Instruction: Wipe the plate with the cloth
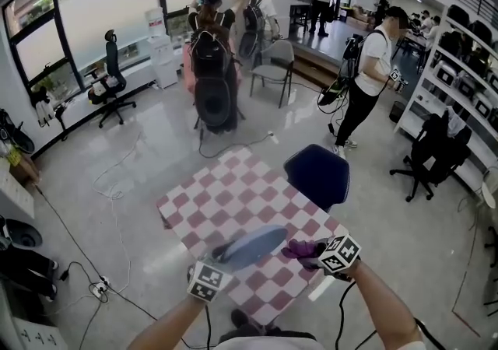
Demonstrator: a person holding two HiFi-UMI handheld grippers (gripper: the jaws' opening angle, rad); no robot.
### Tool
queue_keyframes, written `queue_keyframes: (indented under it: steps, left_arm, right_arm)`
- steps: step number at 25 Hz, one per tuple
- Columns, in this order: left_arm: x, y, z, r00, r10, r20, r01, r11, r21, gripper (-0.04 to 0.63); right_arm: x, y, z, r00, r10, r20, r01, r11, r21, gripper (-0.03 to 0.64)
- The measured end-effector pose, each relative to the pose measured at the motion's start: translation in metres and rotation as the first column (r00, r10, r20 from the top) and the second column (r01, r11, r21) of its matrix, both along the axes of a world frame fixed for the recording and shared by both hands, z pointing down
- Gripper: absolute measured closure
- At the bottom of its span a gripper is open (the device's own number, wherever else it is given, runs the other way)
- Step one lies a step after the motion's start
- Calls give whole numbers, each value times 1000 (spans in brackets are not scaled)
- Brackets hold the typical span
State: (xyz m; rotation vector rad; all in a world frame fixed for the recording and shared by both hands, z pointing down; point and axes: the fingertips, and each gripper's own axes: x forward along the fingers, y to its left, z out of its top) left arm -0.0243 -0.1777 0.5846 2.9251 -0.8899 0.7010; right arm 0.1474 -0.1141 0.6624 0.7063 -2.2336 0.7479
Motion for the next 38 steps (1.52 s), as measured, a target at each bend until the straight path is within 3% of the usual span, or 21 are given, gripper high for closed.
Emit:
queue_keyframes:
  steps: [11, 16, 24, 31, 38]
  left_arm:
    - [32, 70, 8, 987, -126, -102, 108, 981, -162, 554]
    - [34, 95, 7, 957, -217, -192, 159, 947, -280, 554]
    - [23, 133, 17, 913, -323, -249, 207, 892, -401, 554]
    - [6, 149, 17, 832, -417, -366, 172, 822, -543, 554]
    - [-14, 152, 23, 815, -438, -379, 151, 793, -590, 554]
  right_arm:
    - [42, 53, 0, 1000, -7, -7, 8, 997, 72, 465]
    - [54, 68, -7, 1000, 9, -20, -7, 990, 143, 465]
    - [70, 89, -3, 998, 45, -39, -36, 982, 187, 465]
    - [60, 99, -7, 999, 47, -14, -43, 979, 197, 465]
    - [55, 103, -12, 995, 102, -15, -97, 972, 214, 465]
